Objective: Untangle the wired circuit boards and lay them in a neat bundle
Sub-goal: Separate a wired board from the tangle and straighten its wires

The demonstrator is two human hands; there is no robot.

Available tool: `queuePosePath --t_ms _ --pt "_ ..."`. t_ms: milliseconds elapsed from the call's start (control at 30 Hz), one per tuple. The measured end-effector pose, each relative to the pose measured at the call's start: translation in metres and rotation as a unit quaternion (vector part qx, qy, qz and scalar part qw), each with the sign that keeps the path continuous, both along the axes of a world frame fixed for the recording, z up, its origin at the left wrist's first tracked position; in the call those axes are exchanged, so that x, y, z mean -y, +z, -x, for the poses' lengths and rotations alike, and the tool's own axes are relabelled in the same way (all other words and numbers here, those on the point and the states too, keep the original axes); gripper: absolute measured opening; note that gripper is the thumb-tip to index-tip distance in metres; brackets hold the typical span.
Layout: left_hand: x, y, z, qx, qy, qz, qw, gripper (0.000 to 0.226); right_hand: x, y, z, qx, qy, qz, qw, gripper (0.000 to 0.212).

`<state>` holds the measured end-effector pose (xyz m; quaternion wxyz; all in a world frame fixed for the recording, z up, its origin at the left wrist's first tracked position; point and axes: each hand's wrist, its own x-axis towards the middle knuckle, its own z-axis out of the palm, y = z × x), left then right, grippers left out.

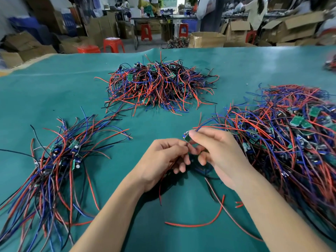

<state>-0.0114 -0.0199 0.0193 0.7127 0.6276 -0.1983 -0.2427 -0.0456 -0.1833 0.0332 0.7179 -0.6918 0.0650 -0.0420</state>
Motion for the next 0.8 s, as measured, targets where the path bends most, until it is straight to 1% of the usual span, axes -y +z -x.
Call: queuePosePath --t_ms 67,133,167,200,233,300,433,533,700,800 --pt "0.0004 -0.001 -0.0006 0.007 0.02 -0.012 1.0 0.015 0.0019 0.0004 -0.0017 -0.004 -0.021 -0.034 0.999 0.011" --pt "0.0009 -0.0027 -0.0007 0.015 0.033 -0.021 0.999 0.016 0.0052 0.0011 -0.0028 -0.008 -0.015 -0.095 0.995 0.02" --pt "0.001 -0.0038 -0.0005 0.019 0.034 -0.025 0.999 0.017 0.0062 0.0017 -0.0029 -0.006 -0.012 -0.116 0.993 0.027" --pt "0.0011 -0.0046 -0.0003 0.023 0.035 -0.028 0.999 0.019 0.0066 0.0016 -0.0028 0.002 -0.012 -0.12 0.993 0.029" --pt "0.001 -0.005 -0.0001 0.023 0.036 -0.03 0.999 0.021 0.006 0.0015 -0.0024 0.013 -0.017 -0.11 0.994 0.024" --pt "0.0013 -0.0048 0.0002 0.017 0.039 -0.025 0.999 0.021 0.006 -0.0003 -0.0027 0.029 -0.038 -0.083 0.995 0.004" --pt "0.0027 -0.003 0.0011 -0.009 0.03 0.012 0.999 0.018 0.0098 -0.0015 -0.0034 0.035 -0.04 -0.064 0.997 0.016" --pt "0.0027 -0.0038 0.0016 0.004 0.028 0.014 0.999 0.018 0.0079 -0.003 -0.0025 0.039 -0.011 -0.036 0.999 0.025" --pt "0.0033 -0.0064 0.0001 0.02 0.036 -0.003 0.999 0.013 0.0076 -0.0061 -0.0045 0.036 -0.014 -0.014 0.999 0.021" --pt "0.003 -0.0079 -0.0005 0.022 0.04 -0.014 0.999 0.012 0.0076 -0.0068 -0.005 0.042 -0.015 -0.003 0.999 0.024"
